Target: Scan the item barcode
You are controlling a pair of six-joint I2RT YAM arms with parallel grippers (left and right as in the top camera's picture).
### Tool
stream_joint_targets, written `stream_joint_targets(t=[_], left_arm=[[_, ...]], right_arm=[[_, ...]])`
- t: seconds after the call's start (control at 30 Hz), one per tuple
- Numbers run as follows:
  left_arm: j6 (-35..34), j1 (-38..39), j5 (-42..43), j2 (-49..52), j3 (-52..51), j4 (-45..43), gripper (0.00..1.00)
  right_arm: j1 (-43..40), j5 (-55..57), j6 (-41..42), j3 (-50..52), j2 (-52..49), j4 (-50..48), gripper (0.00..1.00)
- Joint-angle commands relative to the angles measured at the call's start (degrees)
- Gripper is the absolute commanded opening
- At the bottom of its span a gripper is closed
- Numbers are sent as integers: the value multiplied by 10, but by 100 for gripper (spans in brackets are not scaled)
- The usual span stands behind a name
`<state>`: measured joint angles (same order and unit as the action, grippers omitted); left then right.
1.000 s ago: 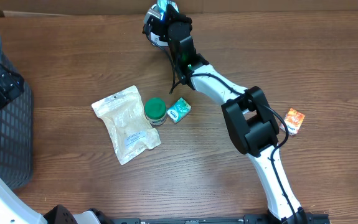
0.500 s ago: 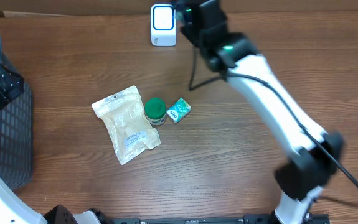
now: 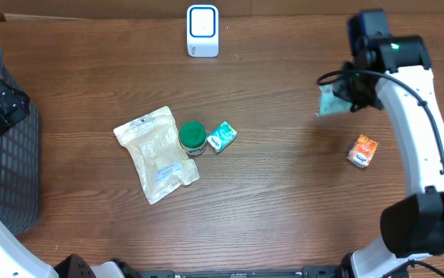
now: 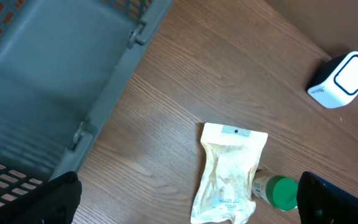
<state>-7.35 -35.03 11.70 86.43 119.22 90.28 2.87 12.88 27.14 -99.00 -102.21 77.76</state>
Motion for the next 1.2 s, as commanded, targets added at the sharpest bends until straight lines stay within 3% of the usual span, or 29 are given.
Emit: stream_joint_targets(t=[0.0, 0.3, 0.33, 0.4, 0.43, 0.53, 0.73, 0.87, 1.03, 1.17], left_arm=[[-5, -2, -1, 2, 5, -1, 100], [-5, -2, -1, 2, 5, -1, 100], [-5, -2, -1, 2, 5, -1, 100], [-5, -2, -1, 2, 5, -1, 100], [-5, -2, -1, 2, 5, -1, 99], [-5, -2, -1, 2, 5, -1, 100], [-5, -2, -1, 2, 5, -1, 99], [-5, -2, -1, 2, 5, -1, 99], [-5, -2, -1, 2, 5, -1, 100], [-5, -2, -1, 2, 5, -1, 100]], right_arm=[[-40, -57, 40, 68, -3, -25, 4], [-87, -99, 15, 203, -4, -133, 4], [-87, -93, 15, 210, -4, -137, 8], [-87, -71, 15, 217, -4, -134, 35], [-87, -63, 15, 217, -4, -131, 42], [-87, -54, 10, 213, -4, -122, 50], [-85, -61, -5, 146, -3, -58, 51], [-69, -192, -60, 91, -3, -41, 48], [-9, -349, -72, 93, -4, -126, 40], [57, -350, -25, 103, -6, -202, 40]])
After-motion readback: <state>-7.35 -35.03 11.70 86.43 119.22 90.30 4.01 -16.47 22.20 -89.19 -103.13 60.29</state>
